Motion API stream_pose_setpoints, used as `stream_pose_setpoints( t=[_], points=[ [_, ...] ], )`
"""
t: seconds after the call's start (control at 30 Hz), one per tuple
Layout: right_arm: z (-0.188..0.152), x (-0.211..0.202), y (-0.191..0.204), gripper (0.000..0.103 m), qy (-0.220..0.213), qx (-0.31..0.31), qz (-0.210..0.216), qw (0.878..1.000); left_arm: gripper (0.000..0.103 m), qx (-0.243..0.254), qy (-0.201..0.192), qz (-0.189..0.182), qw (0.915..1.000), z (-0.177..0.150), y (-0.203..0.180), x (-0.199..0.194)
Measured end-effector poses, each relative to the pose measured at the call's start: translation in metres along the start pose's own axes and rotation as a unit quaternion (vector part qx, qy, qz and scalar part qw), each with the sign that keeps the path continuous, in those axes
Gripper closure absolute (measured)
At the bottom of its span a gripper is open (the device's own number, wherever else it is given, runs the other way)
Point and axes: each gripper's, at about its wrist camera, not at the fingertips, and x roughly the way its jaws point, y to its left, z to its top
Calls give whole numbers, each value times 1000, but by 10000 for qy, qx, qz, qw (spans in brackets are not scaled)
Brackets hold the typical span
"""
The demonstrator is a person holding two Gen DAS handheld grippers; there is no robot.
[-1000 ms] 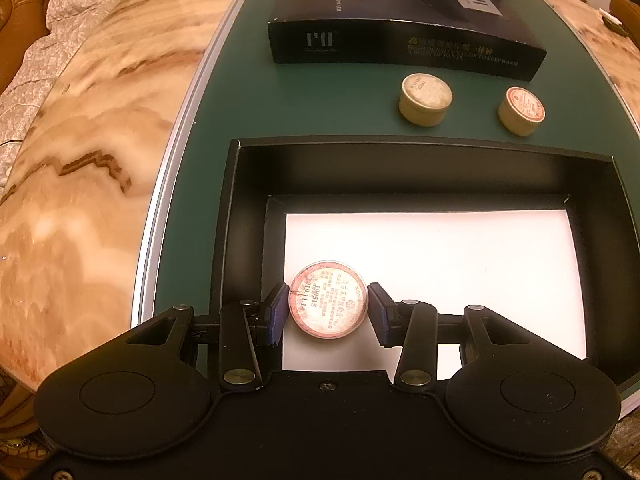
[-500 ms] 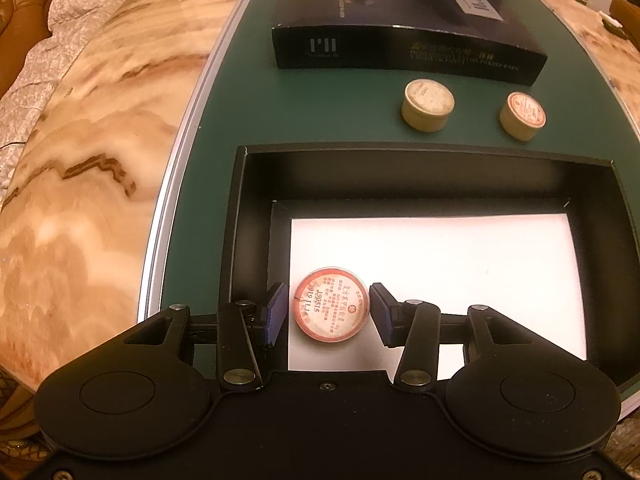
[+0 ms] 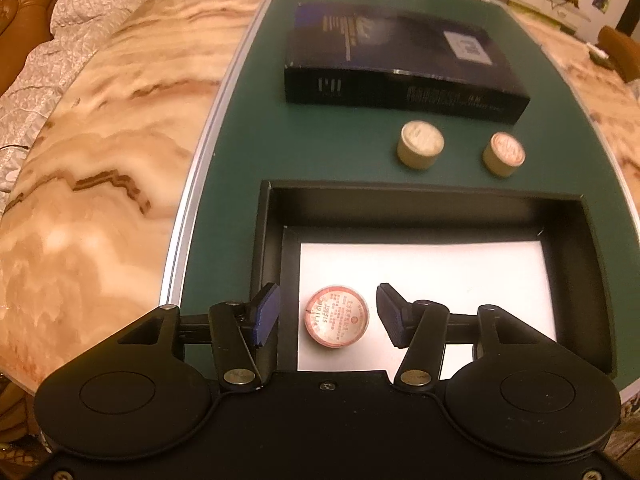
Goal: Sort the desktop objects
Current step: 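Open the left gripper to release the jar in the tray, then withdraw the left gripper from the tray while the right gripper moves toward the jars, then move the right gripper onto the cream jar with white lid and close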
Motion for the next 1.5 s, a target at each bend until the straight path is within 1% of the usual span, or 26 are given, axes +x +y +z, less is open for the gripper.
stream_pose_setpoints(
  t=[0.13, 0.33, 0.43, 0.57, 0.63, 0.73, 0.83, 1.0, 1.27, 1.4, 1.5],
  points=[
    [1, -1, 1, 0, -2, -30, -24, 10000, 48, -119, -178, -158, 9996, -1, 7, -18],
    [6, 2, 3, 0, 24, -129, -78, 9999, 46, -204, -379, -205, 9989, -14, 13, -41],
    [13, 8, 2, 0, 44, -159, -114, 9998, 46, -214, -455, -250, 9984, -22, 12, -49],
    [22, 17, 0, 0, 81, -182, -253, 9995, 39, -207, -548, -327, 9977, -32, 10, -59],
    [28, 20, 1, 0, 69, -227, -325, 9992, 39, -226, -546, -392, 9975, -36, 11, -61],
    [39, 28, 0, 0, 87, -224, -352, 9991, 38, -268, -574, -349, 9974, -41, 13, -64],
    [51, 41, 2, 0, 130, -322, -501, 9981, 36, -268, -612, -288, 9973, -44, 15, -65],
    [66, 75, 9, 0, 367, -596, -676, 9952, 33, -273, -661, -336, 9969, -50, 18, -70],
    [90, 125, 10, 0, 790, -447, -537, 9944, 30, -324, -645, -502, 9961, -54, 22, -72],
    [102, 147, 11, 0, 930, -423, -647, 9927, 30, -367, -628, -553, 9958, -54, 24, -72],
    [105, 160, 16, 0, 1010, -518, -740, 9908, 30, -365, -614, -585, 9957, -54, 25, -71]
  ],
)
